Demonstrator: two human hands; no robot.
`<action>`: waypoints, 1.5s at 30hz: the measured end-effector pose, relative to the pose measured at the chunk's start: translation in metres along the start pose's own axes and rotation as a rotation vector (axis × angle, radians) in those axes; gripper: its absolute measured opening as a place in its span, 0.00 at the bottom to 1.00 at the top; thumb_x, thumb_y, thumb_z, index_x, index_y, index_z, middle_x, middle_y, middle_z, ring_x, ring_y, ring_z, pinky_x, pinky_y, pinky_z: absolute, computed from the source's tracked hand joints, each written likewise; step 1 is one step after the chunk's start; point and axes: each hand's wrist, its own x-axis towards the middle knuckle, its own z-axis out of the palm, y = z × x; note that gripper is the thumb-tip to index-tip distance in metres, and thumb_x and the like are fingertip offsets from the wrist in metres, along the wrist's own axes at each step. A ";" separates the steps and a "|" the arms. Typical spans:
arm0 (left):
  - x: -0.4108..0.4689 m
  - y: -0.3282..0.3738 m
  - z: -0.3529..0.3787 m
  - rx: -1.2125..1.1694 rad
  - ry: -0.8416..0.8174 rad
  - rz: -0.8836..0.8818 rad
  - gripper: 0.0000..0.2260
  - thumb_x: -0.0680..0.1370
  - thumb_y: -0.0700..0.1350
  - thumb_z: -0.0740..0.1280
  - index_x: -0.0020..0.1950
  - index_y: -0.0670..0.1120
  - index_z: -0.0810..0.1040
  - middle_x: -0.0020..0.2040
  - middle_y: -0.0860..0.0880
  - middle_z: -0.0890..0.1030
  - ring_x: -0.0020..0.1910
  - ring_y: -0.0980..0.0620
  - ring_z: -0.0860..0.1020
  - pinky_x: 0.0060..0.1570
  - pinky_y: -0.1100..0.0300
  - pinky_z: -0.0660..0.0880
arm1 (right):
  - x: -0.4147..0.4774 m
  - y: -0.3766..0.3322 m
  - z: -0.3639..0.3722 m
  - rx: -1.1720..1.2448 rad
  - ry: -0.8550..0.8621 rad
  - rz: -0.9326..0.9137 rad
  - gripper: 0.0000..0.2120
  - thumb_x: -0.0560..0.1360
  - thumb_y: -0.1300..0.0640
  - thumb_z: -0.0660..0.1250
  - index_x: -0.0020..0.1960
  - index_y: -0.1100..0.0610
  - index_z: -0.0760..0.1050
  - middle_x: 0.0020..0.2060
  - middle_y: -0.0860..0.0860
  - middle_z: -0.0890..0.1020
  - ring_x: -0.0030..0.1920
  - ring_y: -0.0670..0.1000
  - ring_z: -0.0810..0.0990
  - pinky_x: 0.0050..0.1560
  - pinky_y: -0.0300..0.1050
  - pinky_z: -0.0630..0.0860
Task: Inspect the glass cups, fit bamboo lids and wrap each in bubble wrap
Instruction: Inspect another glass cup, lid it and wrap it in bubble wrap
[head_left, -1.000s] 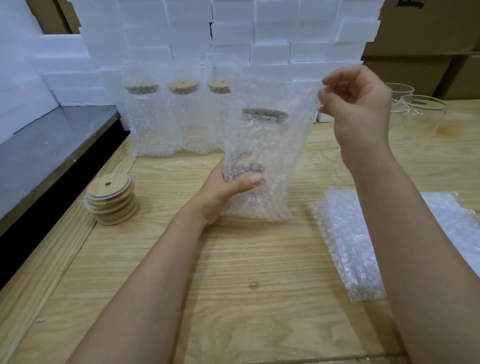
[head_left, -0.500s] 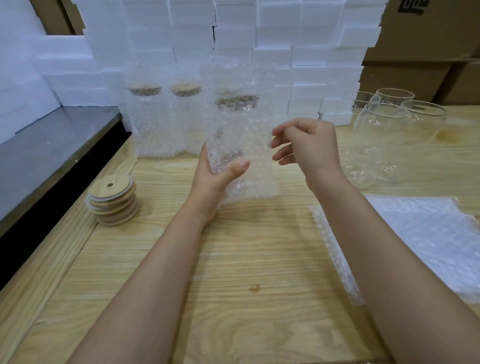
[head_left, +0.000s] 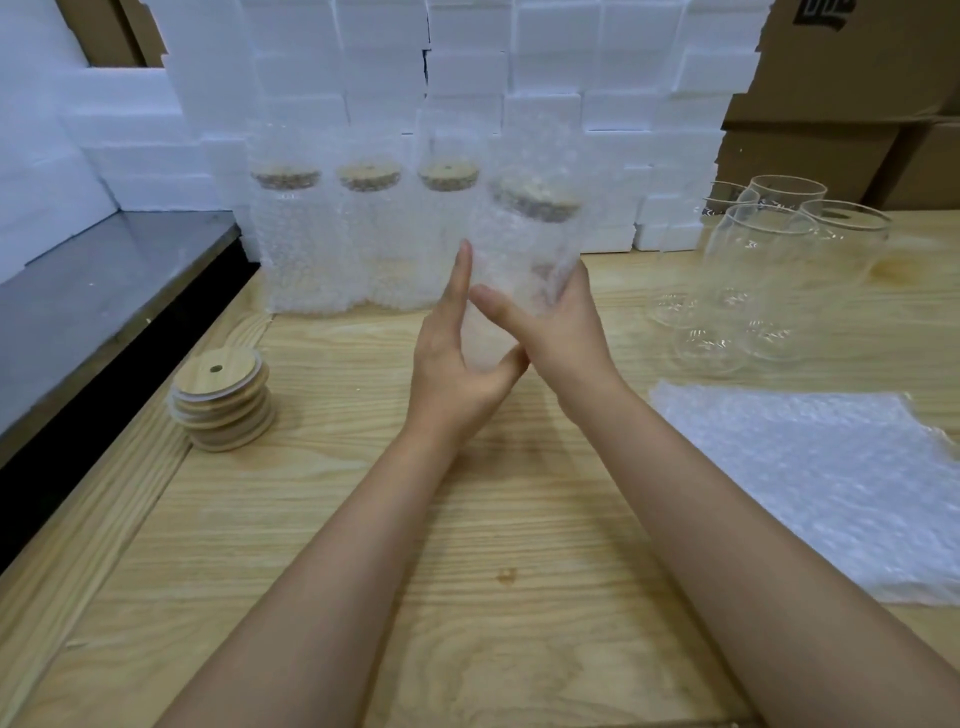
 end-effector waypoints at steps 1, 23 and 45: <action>-0.002 0.001 0.000 0.027 -0.026 0.044 0.39 0.70 0.50 0.69 0.77 0.58 0.52 0.65 0.80 0.60 0.64 0.75 0.64 0.63 0.70 0.64 | 0.002 0.000 -0.005 0.000 0.006 0.008 0.45 0.61 0.44 0.79 0.71 0.55 0.62 0.65 0.48 0.73 0.67 0.49 0.73 0.66 0.49 0.71; 0.000 -0.004 -0.006 -0.375 -0.115 -0.249 0.19 0.67 0.42 0.74 0.57 0.45 0.76 0.48 0.52 0.83 0.48 0.57 0.82 0.49 0.64 0.76 | 0.018 0.011 -0.048 0.117 -0.362 -0.001 0.28 0.67 0.51 0.71 0.66 0.51 0.69 0.57 0.45 0.80 0.62 0.48 0.77 0.63 0.48 0.73; 0.005 -0.026 -0.004 -0.156 -0.114 -0.395 0.38 0.66 0.51 0.69 0.75 0.54 0.60 0.66 0.52 0.72 0.55 0.76 0.69 0.47 0.83 0.60 | 0.043 0.048 -0.009 -0.258 0.246 0.024 0.58 0.66 0.46 0.77 0.78 0.60 0.38 0.77 0.53 0.55 0.76 0.50 0.56 0.71 0.37 0.53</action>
